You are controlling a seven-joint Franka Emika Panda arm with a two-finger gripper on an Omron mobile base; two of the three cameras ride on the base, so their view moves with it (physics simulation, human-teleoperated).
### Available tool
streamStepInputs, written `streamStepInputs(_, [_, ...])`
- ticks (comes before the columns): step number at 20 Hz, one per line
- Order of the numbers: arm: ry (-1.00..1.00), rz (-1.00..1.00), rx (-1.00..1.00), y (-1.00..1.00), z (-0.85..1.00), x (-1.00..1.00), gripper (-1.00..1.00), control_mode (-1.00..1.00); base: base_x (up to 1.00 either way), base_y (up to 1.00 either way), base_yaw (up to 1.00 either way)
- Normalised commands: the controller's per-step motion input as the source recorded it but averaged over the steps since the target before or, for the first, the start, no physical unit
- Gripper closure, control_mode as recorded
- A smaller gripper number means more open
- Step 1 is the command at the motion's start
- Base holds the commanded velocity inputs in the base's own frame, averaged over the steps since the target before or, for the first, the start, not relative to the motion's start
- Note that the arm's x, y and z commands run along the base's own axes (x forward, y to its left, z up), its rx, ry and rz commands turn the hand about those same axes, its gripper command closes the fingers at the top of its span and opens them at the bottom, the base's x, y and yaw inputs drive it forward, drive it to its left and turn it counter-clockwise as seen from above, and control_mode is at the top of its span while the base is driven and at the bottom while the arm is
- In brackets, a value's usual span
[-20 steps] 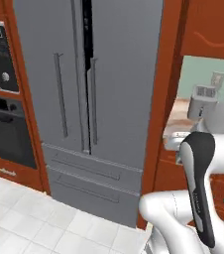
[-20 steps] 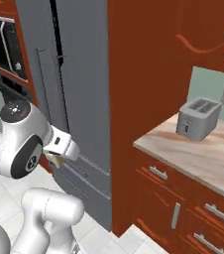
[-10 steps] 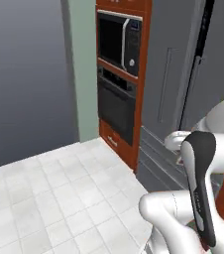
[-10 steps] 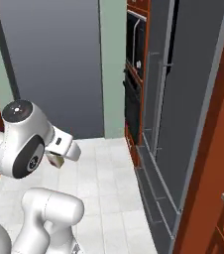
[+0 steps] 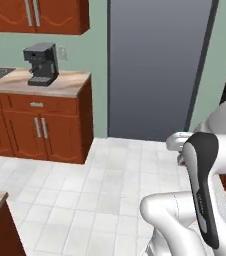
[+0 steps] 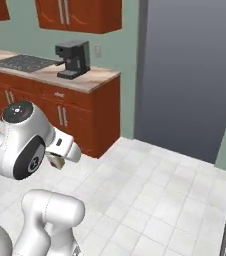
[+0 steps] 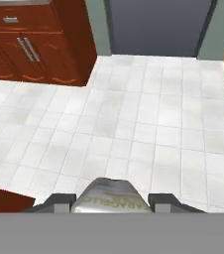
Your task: Move the drinks to the dining counter.
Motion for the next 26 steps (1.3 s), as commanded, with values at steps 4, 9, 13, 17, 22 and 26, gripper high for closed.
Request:
streamStepInputs(4, [0.00,0.00,0.00,0.00,0.00,0.00,1.00,1.00,0.00,0.01,1.00])
streamStepInputs(9, [0.00,0.00,0.00,0.00,0.00,0.00,1.00,1.00,0.00,0.07,1.00])
streamStepInputs(13, [0.00,0.00,0.00,0.00,0.00,0.00,1.00,1.00,0.06,0.10,0.99])
streamStepInputs(17, [0.00,0.00,0.00,0.00,0.00,0.00,1.00,1.00,0.81,0.14,0.75])
streamStepInputs(22, [0.00,0.00,0.00,0.00,0.00,0.00,1.00,1.00,1.00,0.14,0.36])
streamStepInputs(26, [0.00,0.00,0.00,0.00,0.00,0.00,1.00,1.00,1.00,0.10,0.30])
